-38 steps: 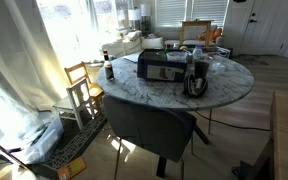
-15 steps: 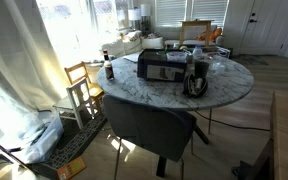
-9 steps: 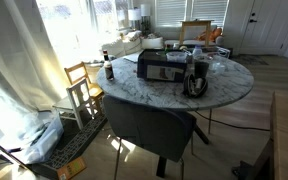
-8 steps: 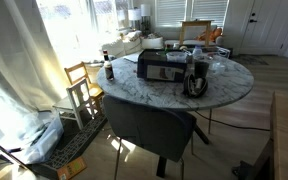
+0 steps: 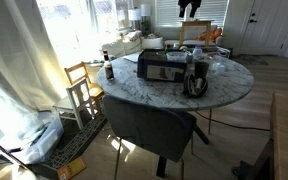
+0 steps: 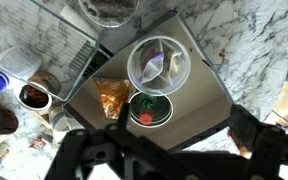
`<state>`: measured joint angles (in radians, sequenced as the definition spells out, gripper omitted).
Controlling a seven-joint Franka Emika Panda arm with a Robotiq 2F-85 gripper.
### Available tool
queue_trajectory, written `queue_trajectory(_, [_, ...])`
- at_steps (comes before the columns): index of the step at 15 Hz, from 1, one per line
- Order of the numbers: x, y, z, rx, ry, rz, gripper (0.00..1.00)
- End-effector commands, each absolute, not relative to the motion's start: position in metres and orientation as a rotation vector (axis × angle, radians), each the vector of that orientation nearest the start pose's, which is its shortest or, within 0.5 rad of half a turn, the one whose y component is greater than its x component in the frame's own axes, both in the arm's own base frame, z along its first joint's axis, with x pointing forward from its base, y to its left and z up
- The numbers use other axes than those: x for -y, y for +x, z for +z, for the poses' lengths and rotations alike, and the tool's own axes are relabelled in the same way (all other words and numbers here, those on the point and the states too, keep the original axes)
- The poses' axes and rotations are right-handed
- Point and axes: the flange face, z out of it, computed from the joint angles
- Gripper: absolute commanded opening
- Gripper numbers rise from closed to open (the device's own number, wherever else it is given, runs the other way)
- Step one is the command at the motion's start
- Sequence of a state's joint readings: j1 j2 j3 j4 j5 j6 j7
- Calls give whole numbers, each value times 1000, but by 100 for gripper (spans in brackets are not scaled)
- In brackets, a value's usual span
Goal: Pick up the tabasco bottle from the silver cup and put it on the table
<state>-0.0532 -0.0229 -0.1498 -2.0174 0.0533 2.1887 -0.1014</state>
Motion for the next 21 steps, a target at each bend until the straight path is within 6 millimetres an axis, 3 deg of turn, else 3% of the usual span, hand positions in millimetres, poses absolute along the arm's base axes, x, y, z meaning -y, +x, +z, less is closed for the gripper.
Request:
queue_trajectory(1, [141,589,445,-321,-3109,-248,100])
queue_trajectory(2, [148,596,438,-339,-3127,-240,100])
queue_trajectory(3, [136,578,451,-280,-3111,-250,100])
queue_trajectory(6, [147,591,436,-312,-3119,-228,100])
queue_trajectory(12, [147,595,440,-317,-3119,-243,100])
queue_trajectory(21, [150,634,406,-308,-3104,-237,100])
